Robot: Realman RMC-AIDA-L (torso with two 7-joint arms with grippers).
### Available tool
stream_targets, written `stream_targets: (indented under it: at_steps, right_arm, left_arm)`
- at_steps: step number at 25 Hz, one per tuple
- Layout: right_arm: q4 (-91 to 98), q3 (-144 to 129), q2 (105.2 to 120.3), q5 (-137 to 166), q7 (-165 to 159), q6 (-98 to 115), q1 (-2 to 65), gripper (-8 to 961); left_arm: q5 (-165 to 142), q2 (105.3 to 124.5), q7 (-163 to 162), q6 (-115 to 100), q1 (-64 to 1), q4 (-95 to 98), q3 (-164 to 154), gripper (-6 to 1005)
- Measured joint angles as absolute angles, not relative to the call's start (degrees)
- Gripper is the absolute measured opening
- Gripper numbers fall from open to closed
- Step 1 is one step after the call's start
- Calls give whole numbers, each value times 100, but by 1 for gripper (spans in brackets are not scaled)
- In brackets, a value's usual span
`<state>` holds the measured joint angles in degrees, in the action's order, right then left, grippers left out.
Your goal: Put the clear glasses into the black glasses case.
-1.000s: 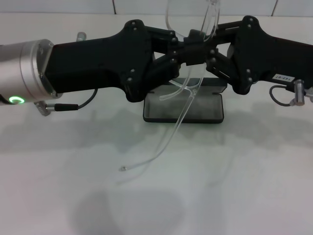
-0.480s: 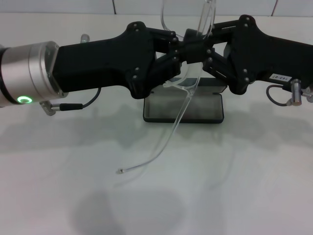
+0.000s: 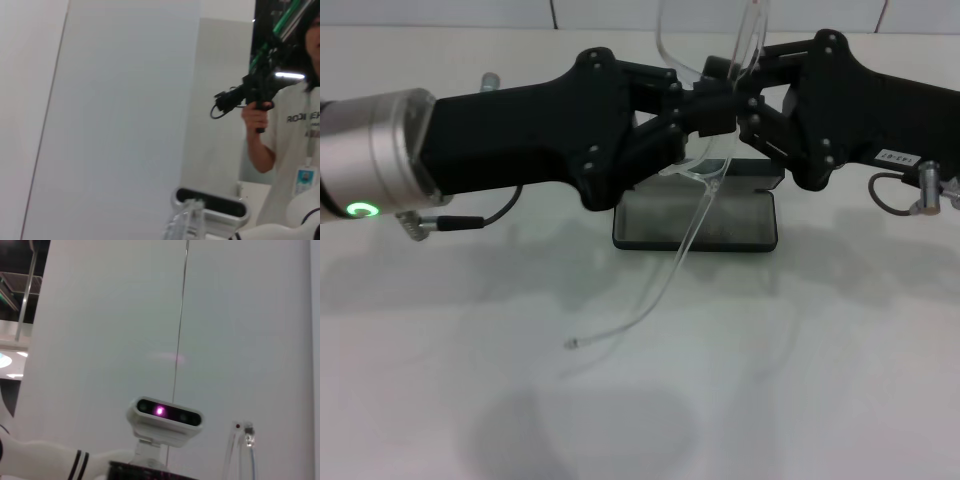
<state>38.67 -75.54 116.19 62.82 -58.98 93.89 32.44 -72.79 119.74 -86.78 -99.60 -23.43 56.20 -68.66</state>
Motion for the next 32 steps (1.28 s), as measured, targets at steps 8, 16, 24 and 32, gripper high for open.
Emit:
stream_targets:
  at_steps: [8,16,24,32]
  right_arm:
    - [3863,-7516,11586,5539,-5751,9562,2854,99]
    - [3735,-6663,11560,5005,-6068,11076,2596,100]
    - [3191,-6554,11589,4124,-5781,11781,2670,100]
    - [2367,-6638,11622,3775,-5148,11875,3220,100]
  left_arm:
    - [-7141,11929,-8704,-10806,-2253,5653,-6443,52]
    - [-7154,11919,-8629,-10958,-2045,5454,-5874,51]
    - [-7302,11953,-8365,-11028,-2164,5000,-6444,51]
    - [-6233,11970,-7501,-11134,-2471,4487,-7811,51]
